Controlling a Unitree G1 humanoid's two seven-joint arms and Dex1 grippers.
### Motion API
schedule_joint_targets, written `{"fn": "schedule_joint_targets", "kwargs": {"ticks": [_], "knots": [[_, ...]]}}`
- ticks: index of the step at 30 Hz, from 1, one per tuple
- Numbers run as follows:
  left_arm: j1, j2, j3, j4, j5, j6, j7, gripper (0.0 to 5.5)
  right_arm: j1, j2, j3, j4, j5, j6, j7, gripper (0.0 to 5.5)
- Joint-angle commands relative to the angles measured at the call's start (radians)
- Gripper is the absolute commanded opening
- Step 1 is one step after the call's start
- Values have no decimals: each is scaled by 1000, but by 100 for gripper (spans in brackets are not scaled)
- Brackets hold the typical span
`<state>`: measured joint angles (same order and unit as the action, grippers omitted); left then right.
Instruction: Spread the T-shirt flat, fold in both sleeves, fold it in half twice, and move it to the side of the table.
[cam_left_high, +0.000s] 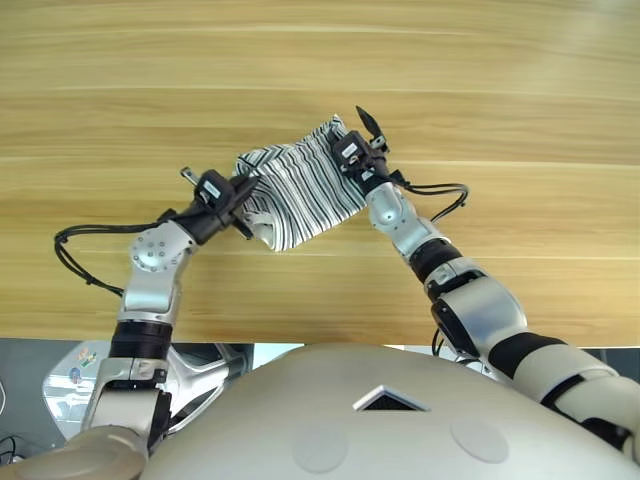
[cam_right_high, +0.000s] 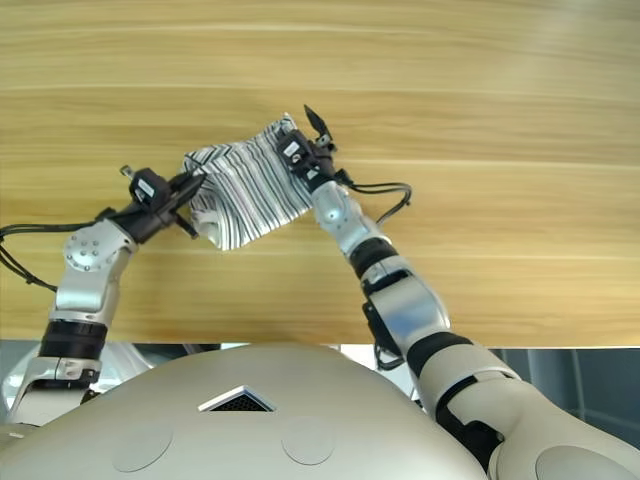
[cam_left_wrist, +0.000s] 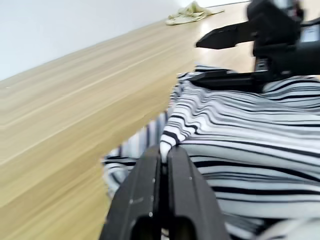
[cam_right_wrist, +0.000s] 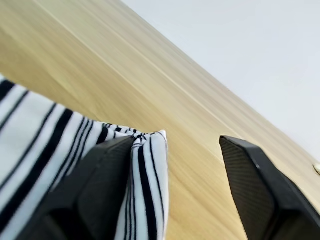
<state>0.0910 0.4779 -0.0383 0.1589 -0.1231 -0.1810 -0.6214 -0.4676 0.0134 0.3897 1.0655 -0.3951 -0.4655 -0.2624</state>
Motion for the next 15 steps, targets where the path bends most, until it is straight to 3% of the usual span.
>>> {"fn": "schedule_joint_targets", "kwargs": {"ticks": [1,8,15], "knots": [[-80,22,45,76,-6,31,5,7,127,2,34,109,-37,75,31,317],[-249,-6,51,295,46,18,60,7,133,6,40,110,-35,73,30,317],[-211,-24,33,311,42,-22,-3,7,137,12,44,112,-38,74,24,317]]}}
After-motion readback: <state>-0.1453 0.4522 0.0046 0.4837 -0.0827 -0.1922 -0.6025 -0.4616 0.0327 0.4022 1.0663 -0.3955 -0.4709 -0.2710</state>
